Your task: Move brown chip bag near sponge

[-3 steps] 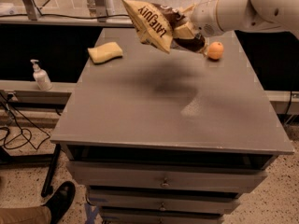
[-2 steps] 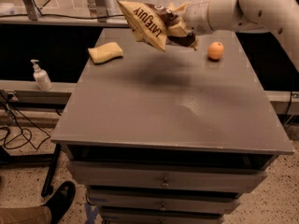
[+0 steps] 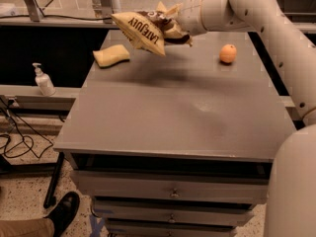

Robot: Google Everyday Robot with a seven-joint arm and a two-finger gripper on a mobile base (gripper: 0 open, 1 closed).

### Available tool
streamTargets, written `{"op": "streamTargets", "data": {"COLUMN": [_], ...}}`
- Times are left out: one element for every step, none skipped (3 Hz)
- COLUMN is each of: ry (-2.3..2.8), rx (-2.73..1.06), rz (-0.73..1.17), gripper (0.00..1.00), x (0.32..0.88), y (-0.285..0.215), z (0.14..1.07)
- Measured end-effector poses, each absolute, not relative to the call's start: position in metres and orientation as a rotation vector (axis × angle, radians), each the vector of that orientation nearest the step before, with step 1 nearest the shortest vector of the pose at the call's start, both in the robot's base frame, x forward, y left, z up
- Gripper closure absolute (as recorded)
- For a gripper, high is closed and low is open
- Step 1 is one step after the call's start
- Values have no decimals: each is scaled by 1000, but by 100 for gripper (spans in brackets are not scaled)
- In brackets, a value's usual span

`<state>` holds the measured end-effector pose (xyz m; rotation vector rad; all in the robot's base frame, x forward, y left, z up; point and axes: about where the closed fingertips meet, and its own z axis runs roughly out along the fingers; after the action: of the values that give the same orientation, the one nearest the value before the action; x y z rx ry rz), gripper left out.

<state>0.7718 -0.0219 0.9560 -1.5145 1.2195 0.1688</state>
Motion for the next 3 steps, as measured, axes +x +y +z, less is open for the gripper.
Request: {"op": "streamTargets", "data": {"ry": [1160, 1121, 1111], "rx": [-1626, -1705, -1750], "rz": [146, 138, 142], "gripper": [100, 100, 82], "x": [777, 780, 780], "y": [-1, 11, 20], "z": [940, 926, 917]}}
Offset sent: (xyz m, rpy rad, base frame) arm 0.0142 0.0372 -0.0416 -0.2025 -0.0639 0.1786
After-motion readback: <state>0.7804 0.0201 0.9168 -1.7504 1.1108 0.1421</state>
